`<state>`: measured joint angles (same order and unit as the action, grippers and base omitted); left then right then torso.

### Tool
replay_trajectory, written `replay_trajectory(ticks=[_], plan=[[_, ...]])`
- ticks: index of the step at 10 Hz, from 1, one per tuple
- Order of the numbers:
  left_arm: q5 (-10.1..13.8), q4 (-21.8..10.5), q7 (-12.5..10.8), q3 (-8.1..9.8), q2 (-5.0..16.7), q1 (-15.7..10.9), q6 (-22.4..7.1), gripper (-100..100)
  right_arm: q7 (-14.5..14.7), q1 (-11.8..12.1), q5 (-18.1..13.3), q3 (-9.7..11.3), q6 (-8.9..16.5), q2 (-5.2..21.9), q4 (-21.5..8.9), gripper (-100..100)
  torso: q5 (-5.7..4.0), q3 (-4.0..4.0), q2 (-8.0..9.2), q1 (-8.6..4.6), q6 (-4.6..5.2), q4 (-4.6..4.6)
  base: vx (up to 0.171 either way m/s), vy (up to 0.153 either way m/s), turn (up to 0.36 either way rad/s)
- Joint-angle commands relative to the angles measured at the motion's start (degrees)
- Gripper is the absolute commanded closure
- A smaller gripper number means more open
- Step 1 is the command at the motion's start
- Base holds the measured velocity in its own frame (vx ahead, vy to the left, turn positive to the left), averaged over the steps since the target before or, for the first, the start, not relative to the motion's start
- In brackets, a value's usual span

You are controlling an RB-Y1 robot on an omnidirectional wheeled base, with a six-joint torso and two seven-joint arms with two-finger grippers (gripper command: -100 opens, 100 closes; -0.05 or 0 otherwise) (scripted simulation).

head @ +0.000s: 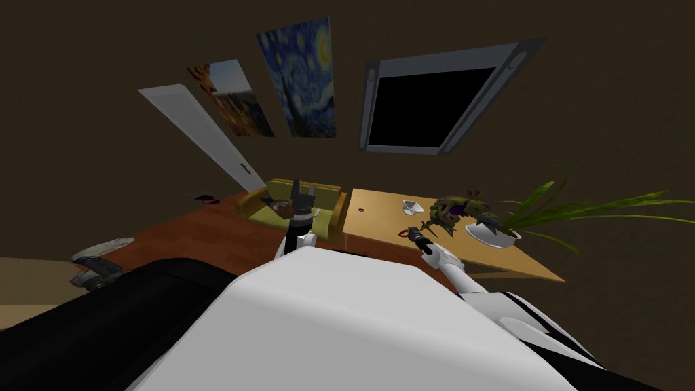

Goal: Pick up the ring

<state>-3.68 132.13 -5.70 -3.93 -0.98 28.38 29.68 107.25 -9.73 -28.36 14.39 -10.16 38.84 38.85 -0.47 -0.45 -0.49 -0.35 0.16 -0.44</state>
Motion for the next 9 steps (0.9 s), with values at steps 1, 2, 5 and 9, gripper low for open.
replay_trajectory(ticks=[1, 2, 5, 9], plan=[[0.0, 0.0, 0.0, 0.0, 0.0, 0.0, 0.0, 0, 2.86, -0.12, 2.61, -0.24, -0.8, -0.13, -0.27, 100, 0.0, 0.0, 0.0, 0.0, 0.0, 0.0, 0.036, 0.037, 0.022], [0.0, 0.0, 0.0, 0.0, 0.0, -0.01, 0.0, 0, 4.39, -0.12, 2.61, -0.24, -0.8, -0.13, -0.27, 100, -0.02, 0.03, 0.03, -0.06, -0.1, 0.03, 0.01, 0.009, 0.052], [0.0, 0.0, 0.0, 0.01, 0.0, 0.01, 0.0, 0, 8.88, 0.14, 6.93, -0.49, -3.83, 0.22, -0.35, 100, 0.04, 0.04, 0.06, -0.08, 0.15, 0.01, 0.046, 0.042, -0.162], [0.0, 0.0, 0.0, 0.01, 0.0, 0.01, 0.0, 0, 15.57, 0.4, 12.73, -0.74, -6.86, 0.57, -0.42, 100, 0.06, 0.07, 0.1, -0.05, 0.12, 0.04, 0.039, 0.045, -0.102]])
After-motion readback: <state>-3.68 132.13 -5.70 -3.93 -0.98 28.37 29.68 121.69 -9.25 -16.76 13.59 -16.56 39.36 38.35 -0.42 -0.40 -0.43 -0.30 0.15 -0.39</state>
